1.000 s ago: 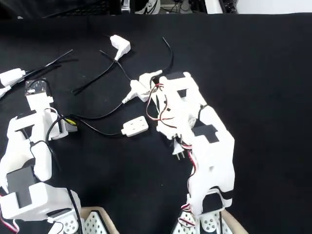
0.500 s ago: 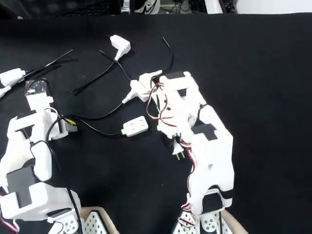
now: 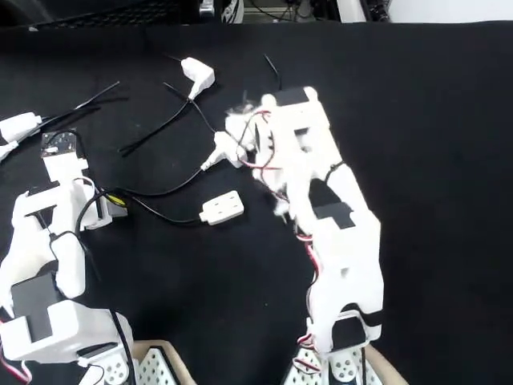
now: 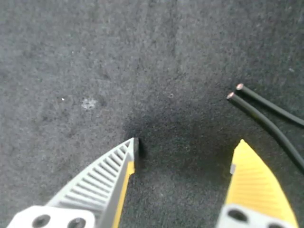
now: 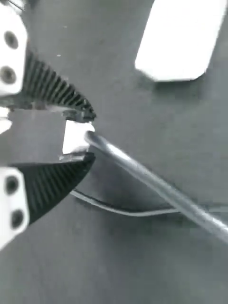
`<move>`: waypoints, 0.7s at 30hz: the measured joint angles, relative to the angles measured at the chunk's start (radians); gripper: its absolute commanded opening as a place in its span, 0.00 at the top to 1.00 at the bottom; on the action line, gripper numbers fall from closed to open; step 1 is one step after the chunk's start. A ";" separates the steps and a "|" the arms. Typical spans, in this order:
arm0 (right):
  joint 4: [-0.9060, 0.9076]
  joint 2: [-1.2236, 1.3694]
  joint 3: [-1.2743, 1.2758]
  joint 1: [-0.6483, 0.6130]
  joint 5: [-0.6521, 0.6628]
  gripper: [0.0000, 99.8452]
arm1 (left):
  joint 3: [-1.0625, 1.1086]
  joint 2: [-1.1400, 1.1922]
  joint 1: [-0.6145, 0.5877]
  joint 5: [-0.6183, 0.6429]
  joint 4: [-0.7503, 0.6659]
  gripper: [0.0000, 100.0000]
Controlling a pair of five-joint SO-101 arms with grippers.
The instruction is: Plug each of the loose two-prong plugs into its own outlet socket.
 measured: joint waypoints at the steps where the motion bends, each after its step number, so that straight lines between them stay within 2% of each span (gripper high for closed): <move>1: 0.002 0.000 -0.029 -0.009 0.002 0.99 | 0.000 0.000 0.006 0.000 0.000 0.68; 10: 0.005 0.000 -0.190 -0.040 -0.049 0.99 | 0.008 -0.044 0.041 0.000 0.006 0.68; 13: 0.005 0.000 -0.218 -0.040 -0.055 0.99 | 0.055 -0.153 0.144 0.034 0.008 0.68; 17: 0.005 0.000 -0.253 -0.040 -0.101 0.99 | 0.152 -0.376 0.347 0.124 -0.020 0.68; 21: 0.005 0.000 -0.282 -0.044 -0.149 0.99 | 0.313 -0.568 0.486 0.192 -0.207 0.68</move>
